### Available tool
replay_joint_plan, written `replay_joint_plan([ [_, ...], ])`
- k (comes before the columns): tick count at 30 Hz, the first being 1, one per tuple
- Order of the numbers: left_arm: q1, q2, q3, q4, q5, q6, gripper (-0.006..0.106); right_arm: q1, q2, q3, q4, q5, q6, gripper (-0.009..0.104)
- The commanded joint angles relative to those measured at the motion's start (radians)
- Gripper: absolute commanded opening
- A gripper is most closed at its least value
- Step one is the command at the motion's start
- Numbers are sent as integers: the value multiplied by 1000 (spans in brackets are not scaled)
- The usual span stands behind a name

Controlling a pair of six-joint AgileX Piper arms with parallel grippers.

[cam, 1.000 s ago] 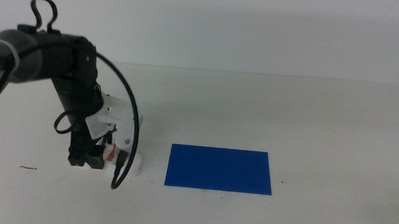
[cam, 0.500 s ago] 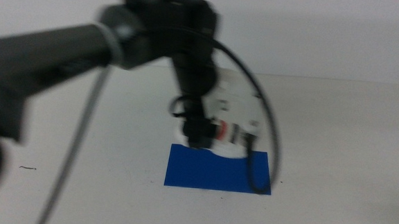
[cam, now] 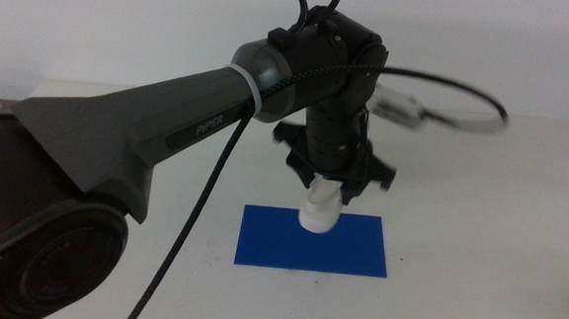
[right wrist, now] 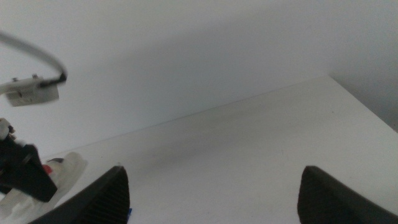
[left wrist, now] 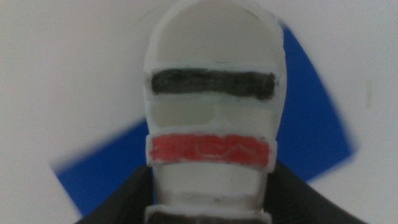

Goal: Use one arm to grab the shoe from the table and place it on the mat.

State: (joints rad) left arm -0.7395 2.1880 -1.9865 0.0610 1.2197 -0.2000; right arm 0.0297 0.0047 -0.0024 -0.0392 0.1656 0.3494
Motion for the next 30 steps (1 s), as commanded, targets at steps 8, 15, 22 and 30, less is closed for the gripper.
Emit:
replay_joint_plan([
  [8, 0, -8, -8, -80, 1, -881, -1, 0, -5, 2, -10, -8, -5, 79],
  [15, 2, -7, -8, -76, -101, -1059, -1, 0, -5, 2, -10, -8, -5, 79],
  [22, 2, 4, 1, -51, 1, -1553, -1, 0, -5, 2, -10, -8, -5, 79],
  [30, 4, 23, 1, -70, 1, -1932, -1, 0, -5, 2, -10, -8, -5, 79],
])
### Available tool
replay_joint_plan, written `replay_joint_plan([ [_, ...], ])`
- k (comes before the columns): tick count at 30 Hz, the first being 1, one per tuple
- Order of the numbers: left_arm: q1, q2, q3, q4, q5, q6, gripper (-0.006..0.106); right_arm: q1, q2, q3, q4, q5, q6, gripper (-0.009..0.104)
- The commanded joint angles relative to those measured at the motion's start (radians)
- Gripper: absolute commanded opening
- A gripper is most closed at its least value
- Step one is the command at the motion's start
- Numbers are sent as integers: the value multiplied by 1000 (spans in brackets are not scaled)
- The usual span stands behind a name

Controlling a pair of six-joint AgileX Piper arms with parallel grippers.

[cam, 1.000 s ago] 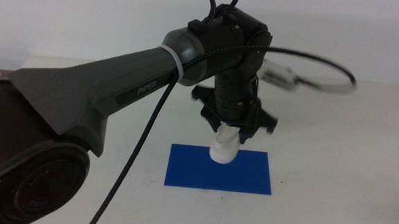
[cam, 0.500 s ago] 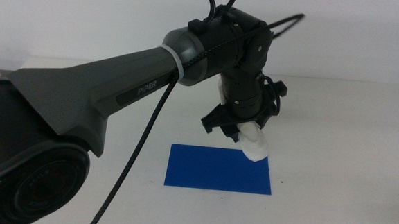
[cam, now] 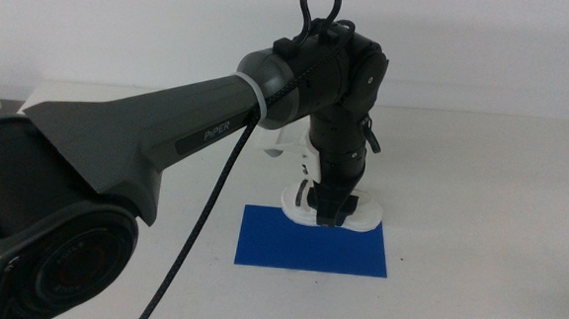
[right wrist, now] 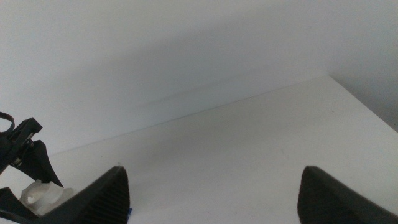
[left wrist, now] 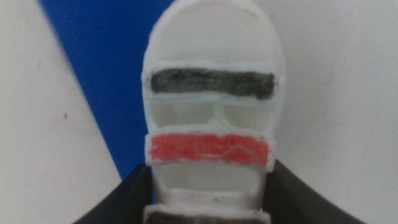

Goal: Use one arm to grab the shoe from the table and place it on the mat.

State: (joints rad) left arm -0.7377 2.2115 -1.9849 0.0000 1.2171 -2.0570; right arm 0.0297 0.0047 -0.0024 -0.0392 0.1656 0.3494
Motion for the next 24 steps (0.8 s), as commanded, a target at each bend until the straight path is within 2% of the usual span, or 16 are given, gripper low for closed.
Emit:
replay_joint_plan([
  [1, 2, 3, -1, 0, 4, -75, -1, 0, -5, 2, -10, -8, -5, 79],
  [3, 2, 14, -1, 21, 4, -75, -1, 0, -5, 2, -10, -8, -5, 79],
  [16, 12, 73, -1, 22, 4, -73, 0, 0, -5, 2, -10, -8, -5, 79],
  [21, 26, 91, -1, 7, 4, -73, 11, 0, -5, 2, -10, -8, -5, 79],
  [24, 30, 96, -1, -26, 4, -73, 27, 0, -5, 2, -10, -8, -5, 79],
])
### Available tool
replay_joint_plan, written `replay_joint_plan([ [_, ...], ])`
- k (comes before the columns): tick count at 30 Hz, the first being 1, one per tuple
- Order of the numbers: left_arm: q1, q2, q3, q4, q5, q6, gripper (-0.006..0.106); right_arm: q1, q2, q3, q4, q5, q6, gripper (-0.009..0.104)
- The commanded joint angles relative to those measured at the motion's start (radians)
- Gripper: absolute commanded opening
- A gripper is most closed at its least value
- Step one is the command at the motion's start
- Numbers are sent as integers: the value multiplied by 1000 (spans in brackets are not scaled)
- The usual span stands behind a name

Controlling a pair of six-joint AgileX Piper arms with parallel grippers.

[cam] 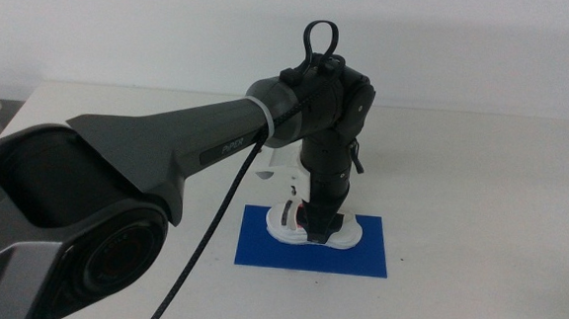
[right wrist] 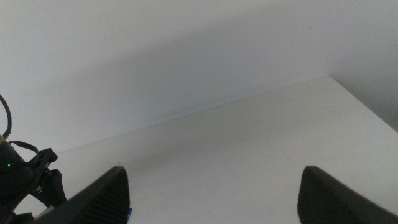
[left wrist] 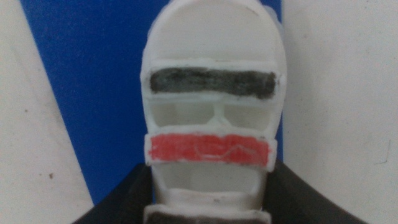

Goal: Use one arm to grab the shoe from the table and place it on the mat.

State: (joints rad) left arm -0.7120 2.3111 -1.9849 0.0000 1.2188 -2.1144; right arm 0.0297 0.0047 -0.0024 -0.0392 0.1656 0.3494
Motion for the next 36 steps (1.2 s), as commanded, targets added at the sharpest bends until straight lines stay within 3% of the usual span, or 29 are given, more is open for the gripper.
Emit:
replay_joint_plan([
  [1, 5, -3, -1, -26, 2, -15, 33, 0, -5, 2, -10, -8, -5, 79],
  [7, 6, -3, -1, -26, 2, -13, 91, 0, -5, 2, -10, -8, -5, 79],
  [8, 8, -5, -1, -31, 2, -13, 94, 0, -5, 2, -10, -8, -5, 79],
  [13, 22, -88, -1, -85, 2, 45, 94, 0, -5, 2, -10, -8, -5, 79],
  [16, 35, -200, -1, -51, 2, 169, 94, 0, -5, 2, -10, -8, -5, 79],
  [20, 54, -402, 62, 64, 2, 663, 94, 0, -5, 2, -10, -8, -5, 79],
  [24, 93, -643, 278, 152, -9, 1047, 94, 0, -5, 2, -10, -8, -5, 79],
  [32, 286, -1152, 960, 62, -783, 1879, 94, 0, -5, 2, -10, -8, -5, 79],
  [36, 375, -1409, 1315, 48, -1074, 1999, 94, 0, -5, 2, -10, -8, -5, 79],
])
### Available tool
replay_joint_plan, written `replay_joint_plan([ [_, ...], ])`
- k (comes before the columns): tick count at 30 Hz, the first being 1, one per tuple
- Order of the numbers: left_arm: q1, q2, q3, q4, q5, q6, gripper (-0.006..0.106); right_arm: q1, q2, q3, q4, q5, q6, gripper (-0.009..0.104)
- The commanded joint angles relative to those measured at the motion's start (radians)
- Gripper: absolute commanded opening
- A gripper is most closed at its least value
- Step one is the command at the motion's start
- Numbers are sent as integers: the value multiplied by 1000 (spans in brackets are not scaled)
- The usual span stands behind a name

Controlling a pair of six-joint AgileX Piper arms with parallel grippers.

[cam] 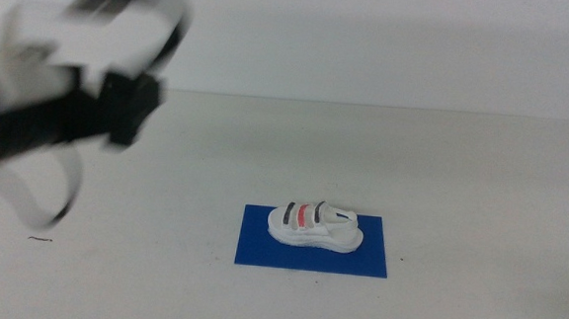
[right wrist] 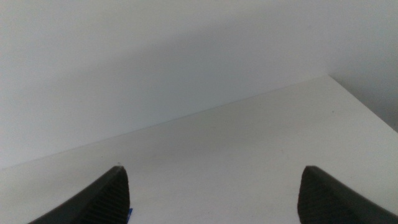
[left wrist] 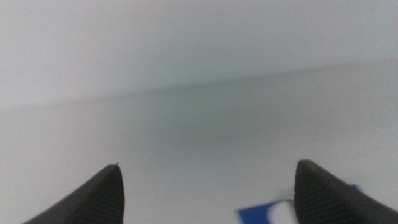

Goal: Use one arm to grab the shoe from the table and place it on the mat.

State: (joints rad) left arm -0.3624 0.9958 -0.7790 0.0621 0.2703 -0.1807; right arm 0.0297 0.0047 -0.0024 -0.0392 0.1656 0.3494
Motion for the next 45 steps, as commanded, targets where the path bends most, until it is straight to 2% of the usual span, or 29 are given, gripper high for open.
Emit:
replay_joint_plan([
  [1, 54, -168, 187, -15, -175, 73, 94, 0, -5, 2, -10, -8, -5, 79],
  [4, 147, -365, 361, -15, -245, 76, 94, 0, -5, 2, -10, -8, -5, 79],
  [10, 273, -691, 582, -19, -228, 62, 94, 0, -5, 2, -10, -8, -5, 79],
  [19, 295, -992, 738, -41, -187, 60, 94, 0, -5, 2, -10, -8, -5, 79],
  [26, 295, -996, 779, -37, -147, 60, 94, 0, -5, 2, -10, -8, -5, 79],
  [45, 295, -996, 779, -34, -233, 60, 94, 0, -5, 2, -10, -8, -5, 79],
])
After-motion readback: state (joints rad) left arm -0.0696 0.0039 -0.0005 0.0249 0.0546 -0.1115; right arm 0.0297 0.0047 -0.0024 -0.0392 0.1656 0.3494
